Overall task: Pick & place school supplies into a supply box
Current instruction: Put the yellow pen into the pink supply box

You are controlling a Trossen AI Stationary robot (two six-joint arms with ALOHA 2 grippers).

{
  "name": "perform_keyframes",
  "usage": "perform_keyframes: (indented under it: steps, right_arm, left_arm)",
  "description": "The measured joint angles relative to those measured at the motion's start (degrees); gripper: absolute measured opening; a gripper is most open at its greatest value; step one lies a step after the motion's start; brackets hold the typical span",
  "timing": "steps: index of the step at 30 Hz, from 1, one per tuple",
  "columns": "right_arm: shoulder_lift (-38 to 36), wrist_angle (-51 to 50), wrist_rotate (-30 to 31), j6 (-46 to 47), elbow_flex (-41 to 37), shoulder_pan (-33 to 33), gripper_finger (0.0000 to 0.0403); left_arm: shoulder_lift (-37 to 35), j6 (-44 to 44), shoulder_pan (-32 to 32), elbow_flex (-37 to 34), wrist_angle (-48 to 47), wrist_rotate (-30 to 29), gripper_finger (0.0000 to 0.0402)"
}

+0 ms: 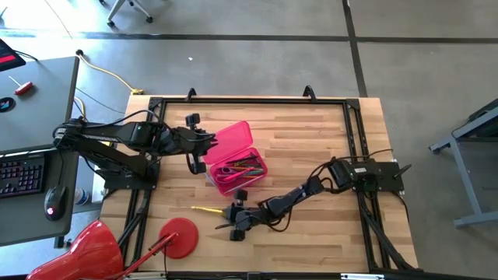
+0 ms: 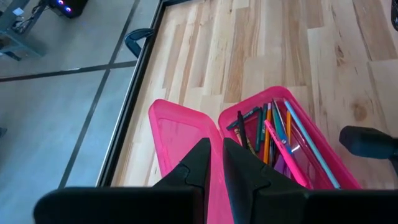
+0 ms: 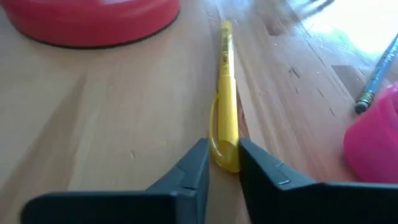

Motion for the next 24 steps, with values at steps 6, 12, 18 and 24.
perform_keyframes:
  steps: [6, 12, 18, 24]
  right_arm:
    - [-3.4, -3.8, -0.9, -3.5, -0.3, 0.0, 0.0010]
    - [-11.3, -16.4, 5.0, -7.4, -0.3, 0.2, 0.0024]
    - [-18.4, -32.2, 7.7, -8.8, -0.4, 0.3, 0.0002]
    - [-24.0, -42.4, 15.4, -8.6, -3.2, -0.3, 0.0000]
  left_arm:
    - [0.0, 0.0, 0.0, 0.0, 0.0, 0.0, 0.0074]
    - [0.0, 0.0, 0.0, 0.0, 0.0, 0.0, 0.0074]
    - [0.0, 0.1, 0.0, 0.0, 0.0, -0.1, 0.0074]
    - [0.0, 0.1, 0.0, 0.0, 0.1, -0.2, 0.0074]
